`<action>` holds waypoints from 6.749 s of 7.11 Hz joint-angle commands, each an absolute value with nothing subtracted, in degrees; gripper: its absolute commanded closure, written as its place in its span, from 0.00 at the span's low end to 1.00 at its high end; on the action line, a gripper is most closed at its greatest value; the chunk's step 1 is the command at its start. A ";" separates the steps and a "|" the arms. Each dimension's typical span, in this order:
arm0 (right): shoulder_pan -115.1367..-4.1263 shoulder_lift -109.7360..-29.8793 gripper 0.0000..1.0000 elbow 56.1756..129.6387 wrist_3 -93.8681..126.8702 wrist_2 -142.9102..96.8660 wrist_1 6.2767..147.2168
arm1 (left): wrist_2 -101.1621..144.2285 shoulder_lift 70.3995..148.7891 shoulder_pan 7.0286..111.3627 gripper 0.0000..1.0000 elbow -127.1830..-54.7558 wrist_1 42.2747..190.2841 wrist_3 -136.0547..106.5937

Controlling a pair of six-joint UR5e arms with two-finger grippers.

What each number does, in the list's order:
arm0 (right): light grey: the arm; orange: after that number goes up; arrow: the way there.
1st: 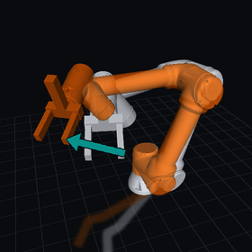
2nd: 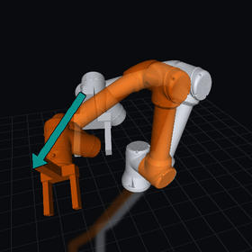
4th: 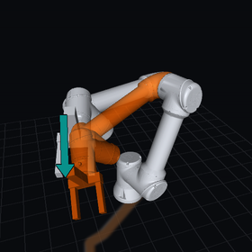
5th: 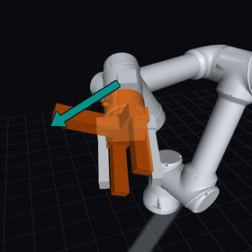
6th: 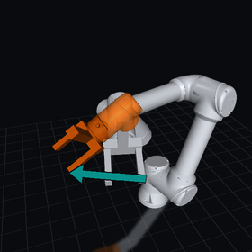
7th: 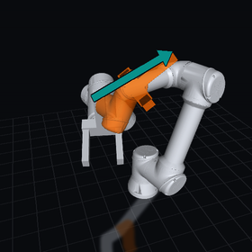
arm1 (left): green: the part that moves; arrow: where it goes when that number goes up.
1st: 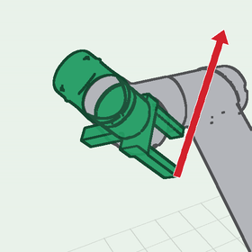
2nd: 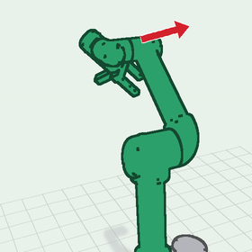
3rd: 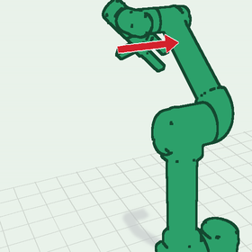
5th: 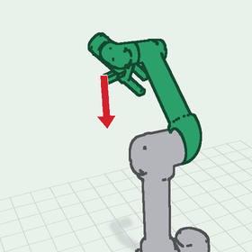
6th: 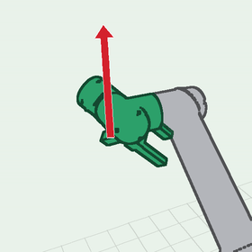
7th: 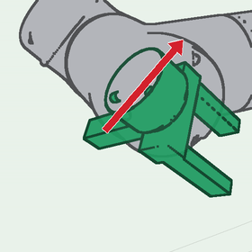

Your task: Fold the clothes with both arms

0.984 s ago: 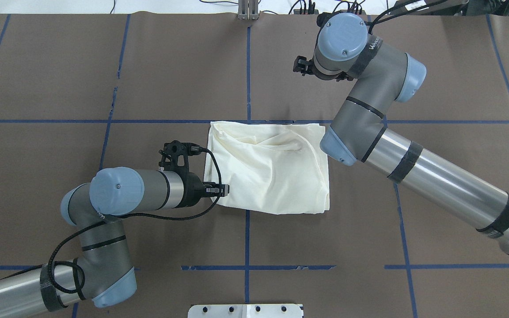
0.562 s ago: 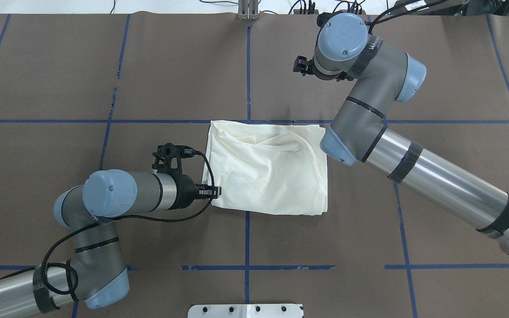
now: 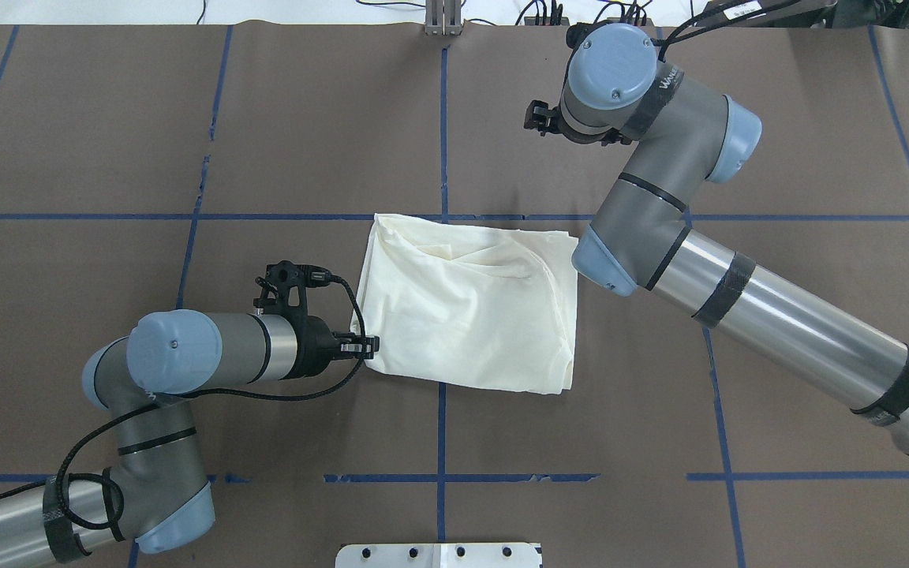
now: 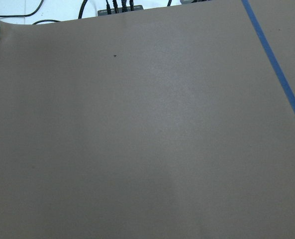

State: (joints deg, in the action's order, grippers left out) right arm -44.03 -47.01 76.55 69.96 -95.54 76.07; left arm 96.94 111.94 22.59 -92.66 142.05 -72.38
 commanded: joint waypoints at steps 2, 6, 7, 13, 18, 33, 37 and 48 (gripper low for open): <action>-44.03 -46.93 0.00 76.55 69.87 -95.54 76.11 | 96.94 111.71 22.59 1.00 -92.81 142.12 -73.21; -44.12 -47.02 0.00 76.55 69.52 -95.62 76.11 | 97.12 111.80 21.89 1.00 -94.57 142.12 -77.96; -44.03 -47.02 0.00 76.55 69.61 -95.62 76.11 | 97.21 110.67 21.80 1.00 -95.27 142.21 -78.66; -44.12 -47.02 0.00 76.99 69.87 -95.62 76.11 | 97.73 105.91 21.79 0.01 -100.88 141.33 -80.25; -44.12 -47.11 0.00 77.17 69.96 -95.62 76.11 | 99.41 111.76 21.36 0.01 -98.74 140.27 -84.71; -52.00 -51.64 0.00 81.62 59.39 -112.45 76.99 | 103.01 111.62 26.61 0.01 -112.44 115.51 -71.86; -69.83 -67.70 0.00 87.42 25.94 -126.19 79.10 | 111.32 107.08 46.08 0.01 -119.88 97.91 -43.42; -85.08 -111.36 0.00 105.31 -2.90 -134.84 77.50 | 136.67 81.22 85.69 0.00 -99.06 98.61 3.34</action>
State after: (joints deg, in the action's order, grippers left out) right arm -84.99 -110.67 106.44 -0.68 -135.66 76.55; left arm 136.59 81.89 85.47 -99.97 98.52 3.09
